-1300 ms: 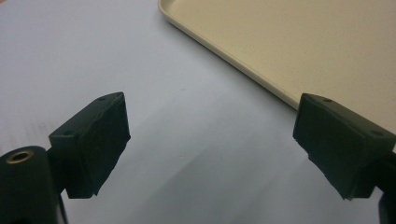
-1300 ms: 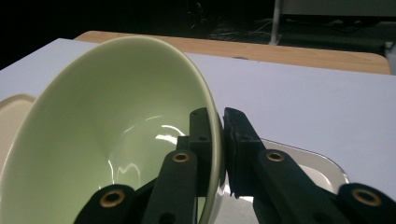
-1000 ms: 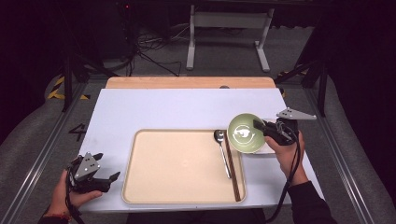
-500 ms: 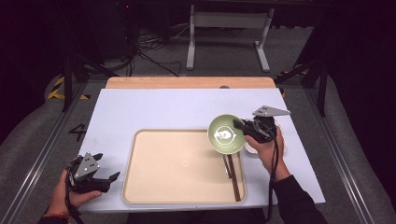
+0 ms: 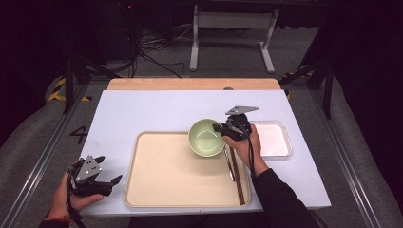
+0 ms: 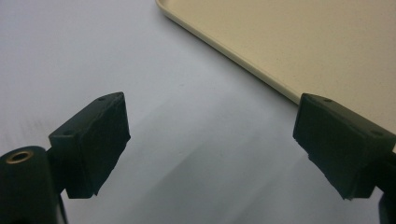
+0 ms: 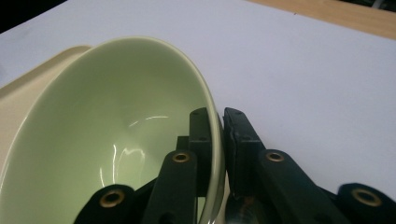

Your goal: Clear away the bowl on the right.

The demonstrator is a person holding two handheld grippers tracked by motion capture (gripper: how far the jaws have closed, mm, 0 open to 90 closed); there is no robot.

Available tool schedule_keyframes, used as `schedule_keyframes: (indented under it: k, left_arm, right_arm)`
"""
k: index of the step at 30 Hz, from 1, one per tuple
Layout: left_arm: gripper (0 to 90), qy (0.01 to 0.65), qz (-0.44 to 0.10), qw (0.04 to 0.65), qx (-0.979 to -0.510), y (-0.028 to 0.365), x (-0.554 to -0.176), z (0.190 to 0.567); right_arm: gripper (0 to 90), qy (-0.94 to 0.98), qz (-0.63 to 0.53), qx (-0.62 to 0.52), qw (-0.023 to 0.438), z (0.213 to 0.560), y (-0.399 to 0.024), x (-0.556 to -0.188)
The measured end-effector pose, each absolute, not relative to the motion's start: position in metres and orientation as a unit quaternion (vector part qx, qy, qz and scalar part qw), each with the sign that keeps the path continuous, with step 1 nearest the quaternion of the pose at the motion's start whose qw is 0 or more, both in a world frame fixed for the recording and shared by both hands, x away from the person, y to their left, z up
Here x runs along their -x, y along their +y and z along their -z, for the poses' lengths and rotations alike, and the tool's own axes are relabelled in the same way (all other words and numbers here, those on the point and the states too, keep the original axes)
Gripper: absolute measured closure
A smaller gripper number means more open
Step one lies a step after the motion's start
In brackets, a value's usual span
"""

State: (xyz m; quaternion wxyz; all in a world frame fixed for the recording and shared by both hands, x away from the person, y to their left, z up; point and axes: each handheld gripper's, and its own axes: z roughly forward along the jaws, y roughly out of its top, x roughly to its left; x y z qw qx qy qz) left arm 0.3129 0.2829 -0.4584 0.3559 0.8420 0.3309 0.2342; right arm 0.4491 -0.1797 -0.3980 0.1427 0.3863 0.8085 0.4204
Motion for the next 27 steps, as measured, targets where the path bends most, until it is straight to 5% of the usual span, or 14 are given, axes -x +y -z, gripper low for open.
schedule_keyframes:
  k: [14,27]
  left_arm:
    - [11.7,0.330,-0.232,0.354,-0.844,0.282,-0.313,0.459]
    - [11.7,0.327,-0.232,0.352,-0.846,0.282,-0.313,0.460]
  right_arm:
    - [82.7,0.811,-0.407,-0.407,0.104,0.419,-0.158,-0.473]
    - [83.2,0.820,-0.387,-0.405,0.118,0.427,-0.143,-0.479]
